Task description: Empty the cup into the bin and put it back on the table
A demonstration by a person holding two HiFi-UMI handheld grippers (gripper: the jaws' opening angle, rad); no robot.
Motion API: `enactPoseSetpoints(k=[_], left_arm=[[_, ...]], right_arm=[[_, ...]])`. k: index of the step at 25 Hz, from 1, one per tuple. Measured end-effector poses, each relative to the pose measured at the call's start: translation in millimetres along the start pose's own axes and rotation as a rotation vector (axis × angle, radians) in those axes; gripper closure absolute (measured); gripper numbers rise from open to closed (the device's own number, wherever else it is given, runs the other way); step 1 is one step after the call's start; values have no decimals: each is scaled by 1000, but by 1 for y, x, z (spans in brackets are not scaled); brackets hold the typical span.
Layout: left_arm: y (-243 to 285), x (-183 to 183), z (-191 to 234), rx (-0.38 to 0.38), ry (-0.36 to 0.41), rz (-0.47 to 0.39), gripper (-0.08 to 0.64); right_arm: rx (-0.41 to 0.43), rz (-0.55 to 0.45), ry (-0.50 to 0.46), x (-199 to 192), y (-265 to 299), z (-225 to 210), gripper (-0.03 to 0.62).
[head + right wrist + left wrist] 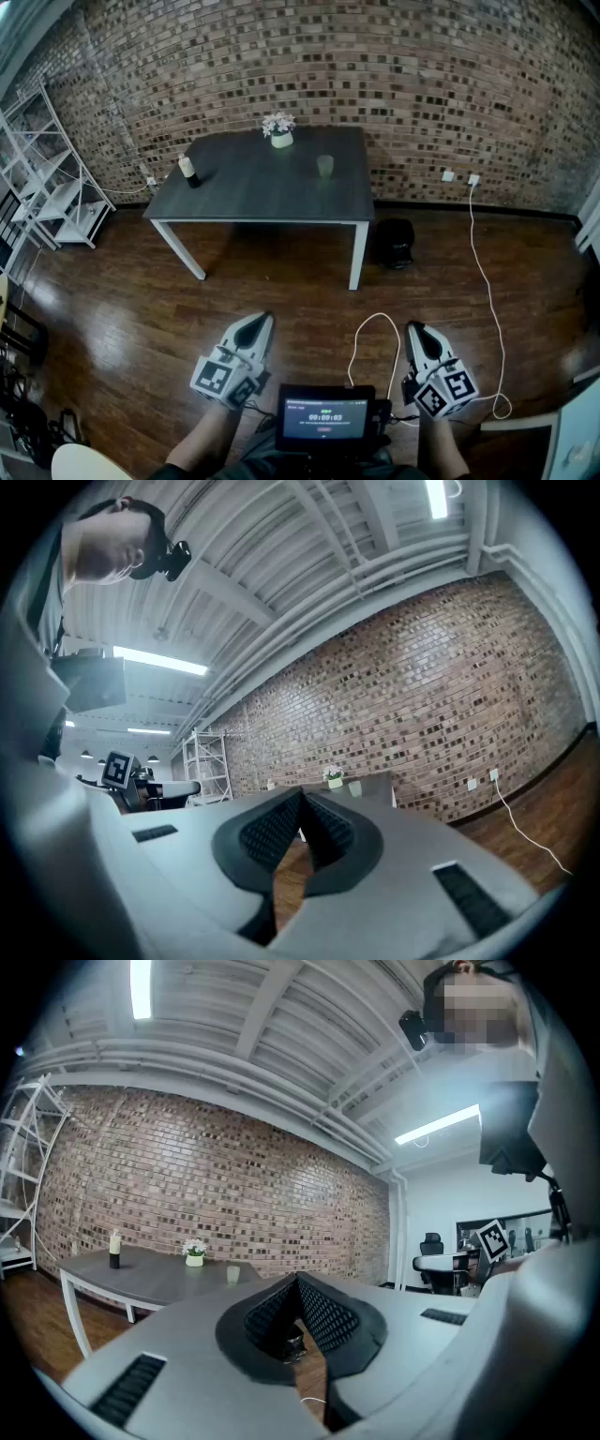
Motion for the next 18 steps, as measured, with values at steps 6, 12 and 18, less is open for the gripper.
enactPoseSetpoints(k=[6, 12, 18], left_arm=[[32, 8, -6, 24, -28, 0, 569], [54, 8, 16, 1, -27, 4, 569], [86, 20, 59, -4, -48, -14, 569]], right_arm=[[8, 30, 3, 12, 9, -35, 591], [15, 38, -19, 24, 41, -42, 591], [13, 37, -29, 45, 87, -36, 591]])
Point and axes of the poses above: the fingertips, and each gripper's own axes: y forward along the fingers, z to its left, x out of its top, the point moved 1 cm from there along -y, backward along the fingers, and after that the axes turned 14 degrees about z, right-handed, at the moved point
